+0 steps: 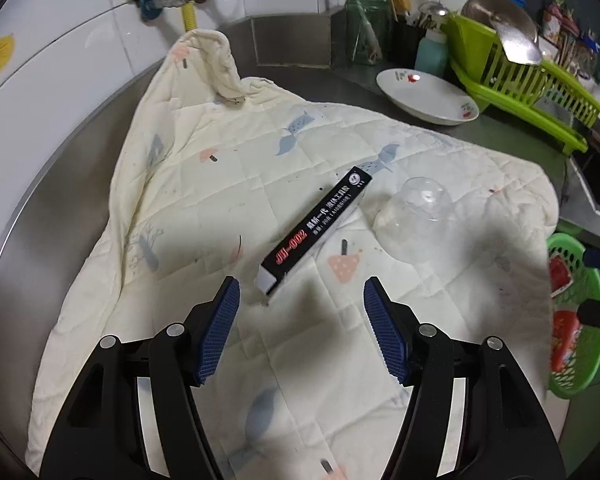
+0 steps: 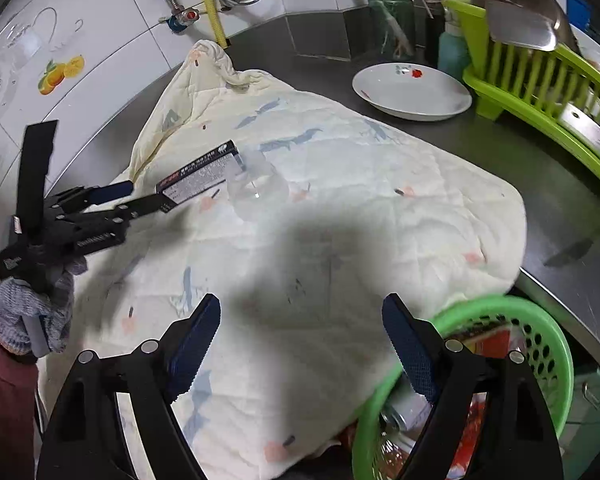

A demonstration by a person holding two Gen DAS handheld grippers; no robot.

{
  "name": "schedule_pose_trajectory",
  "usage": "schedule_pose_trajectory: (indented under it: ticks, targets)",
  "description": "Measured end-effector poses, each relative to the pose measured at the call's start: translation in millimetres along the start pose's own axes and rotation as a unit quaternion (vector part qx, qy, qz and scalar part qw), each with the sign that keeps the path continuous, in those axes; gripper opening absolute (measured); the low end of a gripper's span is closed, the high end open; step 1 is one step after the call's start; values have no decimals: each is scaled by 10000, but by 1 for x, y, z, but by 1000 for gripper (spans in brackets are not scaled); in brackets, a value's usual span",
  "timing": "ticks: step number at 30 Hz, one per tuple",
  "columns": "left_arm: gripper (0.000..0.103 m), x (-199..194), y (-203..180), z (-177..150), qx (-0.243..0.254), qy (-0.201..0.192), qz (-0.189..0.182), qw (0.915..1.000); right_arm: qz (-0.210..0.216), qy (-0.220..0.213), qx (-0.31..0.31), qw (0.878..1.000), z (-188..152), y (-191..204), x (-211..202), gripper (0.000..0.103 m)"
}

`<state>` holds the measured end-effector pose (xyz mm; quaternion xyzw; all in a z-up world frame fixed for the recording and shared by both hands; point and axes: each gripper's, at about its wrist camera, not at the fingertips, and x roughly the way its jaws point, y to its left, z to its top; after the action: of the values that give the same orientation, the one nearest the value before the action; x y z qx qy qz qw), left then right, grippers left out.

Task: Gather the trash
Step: 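Move both grippers back over the black box and clear cup on the cloth, then grasp the black printed box with the left gripper while the right gripper grasps the clear plastic cup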

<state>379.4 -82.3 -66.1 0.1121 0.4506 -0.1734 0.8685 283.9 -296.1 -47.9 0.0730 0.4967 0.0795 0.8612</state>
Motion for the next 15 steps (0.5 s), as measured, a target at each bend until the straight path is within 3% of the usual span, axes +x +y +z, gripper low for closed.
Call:
schedule_pose_trajectory:
  ticks: [10,13,15]
  targets:
    - [63,42,5,14,299,113,-224,9992,-45,112,-184,9998,22,4,31,80]
    - [51,50,7,14,276,123,-355,9989,-28,145,-232,9996,27,5,39,80]
    - [36,53,8,13,218,101,-441,9987,-29,146,-266,9995,31,7,45,80]
